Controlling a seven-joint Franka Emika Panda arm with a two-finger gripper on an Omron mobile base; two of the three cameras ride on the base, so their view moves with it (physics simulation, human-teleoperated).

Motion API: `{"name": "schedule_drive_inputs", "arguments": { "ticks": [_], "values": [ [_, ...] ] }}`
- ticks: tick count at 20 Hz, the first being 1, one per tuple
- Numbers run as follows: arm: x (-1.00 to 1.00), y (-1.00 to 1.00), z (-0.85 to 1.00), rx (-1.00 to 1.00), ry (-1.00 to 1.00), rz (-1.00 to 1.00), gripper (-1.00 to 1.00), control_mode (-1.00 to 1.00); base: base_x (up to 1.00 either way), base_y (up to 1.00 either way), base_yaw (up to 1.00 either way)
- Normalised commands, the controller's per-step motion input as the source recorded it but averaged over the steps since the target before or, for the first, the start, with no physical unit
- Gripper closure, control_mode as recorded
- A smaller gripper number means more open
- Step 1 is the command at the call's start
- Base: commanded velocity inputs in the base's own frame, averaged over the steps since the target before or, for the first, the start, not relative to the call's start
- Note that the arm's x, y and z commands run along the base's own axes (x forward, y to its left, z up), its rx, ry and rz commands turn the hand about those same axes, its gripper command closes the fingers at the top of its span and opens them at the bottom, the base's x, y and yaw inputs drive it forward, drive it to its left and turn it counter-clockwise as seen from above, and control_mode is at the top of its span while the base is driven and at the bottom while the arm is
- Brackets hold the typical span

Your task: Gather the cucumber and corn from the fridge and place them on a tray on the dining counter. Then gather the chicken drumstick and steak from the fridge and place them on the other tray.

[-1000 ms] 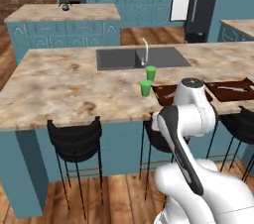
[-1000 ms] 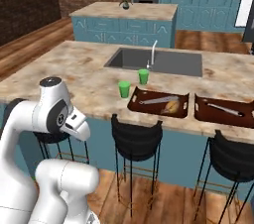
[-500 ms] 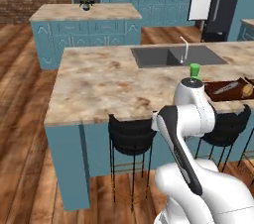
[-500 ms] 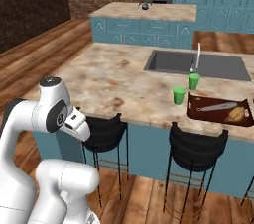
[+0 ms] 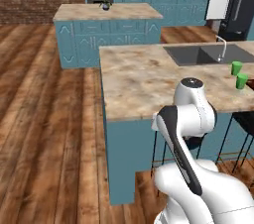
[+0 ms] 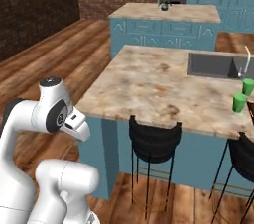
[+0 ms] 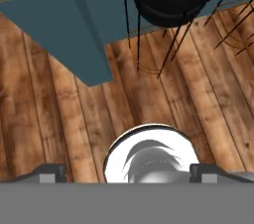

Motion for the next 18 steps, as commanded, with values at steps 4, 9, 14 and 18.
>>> {"name": "schedule_drive_inputs", "arguments": {
  "ticks": [4,9,14,18],
  "values": [
    [0.00,0.00,0.00,0.00,0.00,0.00,-1.00,1.00,0.16,1.00,-0.13],
    [0.00,0.00,0.00,0.00,0.00,0.00,-1.00,1.00,0.57,1.00,-0.18],
    [0.00,0.00,0.00,0.00,0.00,0.00,-1.00,1.00,1.00,1.00,-0.18],
    [0.00,0.00,0.00,0.00,0.00,0.00,-1.00,1.00,1.00,1.00,-0.21]
  ]
}}
